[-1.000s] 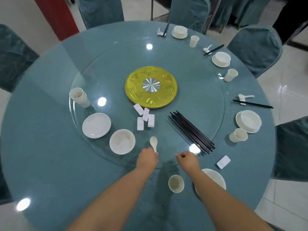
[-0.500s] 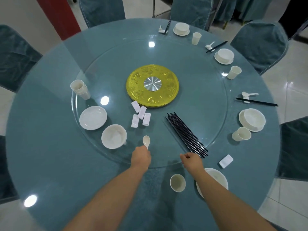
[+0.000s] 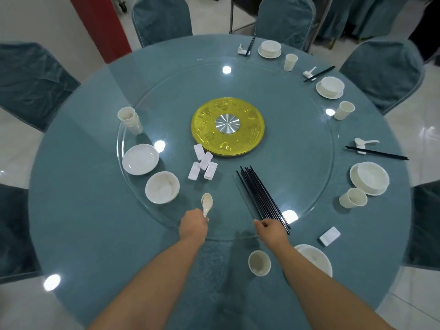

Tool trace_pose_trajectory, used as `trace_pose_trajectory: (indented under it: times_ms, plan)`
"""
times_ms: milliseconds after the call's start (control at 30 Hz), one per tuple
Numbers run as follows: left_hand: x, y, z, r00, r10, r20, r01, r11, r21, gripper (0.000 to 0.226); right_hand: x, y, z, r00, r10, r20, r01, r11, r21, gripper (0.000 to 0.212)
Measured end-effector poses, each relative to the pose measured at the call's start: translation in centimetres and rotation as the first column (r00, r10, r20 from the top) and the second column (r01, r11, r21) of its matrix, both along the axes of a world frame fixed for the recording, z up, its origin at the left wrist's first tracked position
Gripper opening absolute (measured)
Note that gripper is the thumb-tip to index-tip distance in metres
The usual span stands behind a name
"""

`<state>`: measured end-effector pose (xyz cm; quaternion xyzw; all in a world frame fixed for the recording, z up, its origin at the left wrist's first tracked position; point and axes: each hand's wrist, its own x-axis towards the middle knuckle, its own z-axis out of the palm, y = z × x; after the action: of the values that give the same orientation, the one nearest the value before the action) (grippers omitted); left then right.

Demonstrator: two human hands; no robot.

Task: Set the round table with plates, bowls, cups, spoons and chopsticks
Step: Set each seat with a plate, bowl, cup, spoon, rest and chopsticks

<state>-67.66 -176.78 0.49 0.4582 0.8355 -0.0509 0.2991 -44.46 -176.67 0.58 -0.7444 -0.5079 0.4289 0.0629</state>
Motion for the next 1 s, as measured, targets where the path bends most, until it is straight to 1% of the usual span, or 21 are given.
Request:
trace_pose_trajectory:
  times_ms: [167,333,433,533,567,667,767,833,900,1000]
  plan:
    - [-1.3,-0.4,0.4,0.999,0.029,-0.018,-0.029,0.999,0.021,0.025,-0.4,-0.1,0.2,1.000,-0.015,-0.007,0.015,1.000,-0.012,0.046]
    - [-2.6,-0.5,1.3,0.998,0.054,-0.045,-0.052,0.997,0.050,0.025,-1.3,0.2,0.6,0.999,-0.012,-0.040,0.012,1.000,-0.001,0.039]
    - [-2.7,-0.4,1.9,0.996,0.083,-0.023,-0.081,0.993,0.087,0.026,-2.0,0.5,0.8,0.999,0.007,-0.043,-0.007,1.000,0.007,0.039]
    - [-2.1,-0.3,2.4,0.998,0.055,0.019,-0.058,0.987,0.152,0.025,-2.8,0.6,1.0,0.997,0.001,-0.071,0.000,1.000,0.005,0.040]
    - [-1.6,-0.2,2.5,0.997,0.060,0.056,-0.069,0.983,0.172,0.024,-3.0,0.6,1.2,0.997,0.007,-0.076,-0.006,1.000,0.014,0.041]
    - [0.4,0.1,2.6,0.964,0.093,0.250,-0.149,0.965,0.215,0.021,-3.9,0.8,1.9,0.994,0.016,-0.107,-0.012,0.999,0.041,0.043]
    - [2.6,0.1,2.5,0.909,0.037,0.415,-0.148,0.960,0.239,0.021,-4.6,0.9,2.7,0.978,-0.021,-0.208,0.029,0.999,0.038,0.042]
    - [3.9,0.1,2.5,0.881,-0.016,0.473,-0.117,0.961,0.250,0.021,-4.7,1.0,3.3,0.951,-0.065,-0.302,0.076,0.997,0.024,0.036]
    - [5.2,0.3,2.5,0.861,-0.067,0.504,-0.076,0.963,0.259,0.019,-4.5,1.3,3.8,0.918,-0.117,-0.379,0.132,0.991,0.013,0.024]
    - [7.1,0.8,2.6,0.816,-0.122,0.565,-0.040,0.963,0.266,0.014,-3.3,1.6,4.3,0.879,-0.207,-0.430,0.228,0.974,-0.003,0.014]
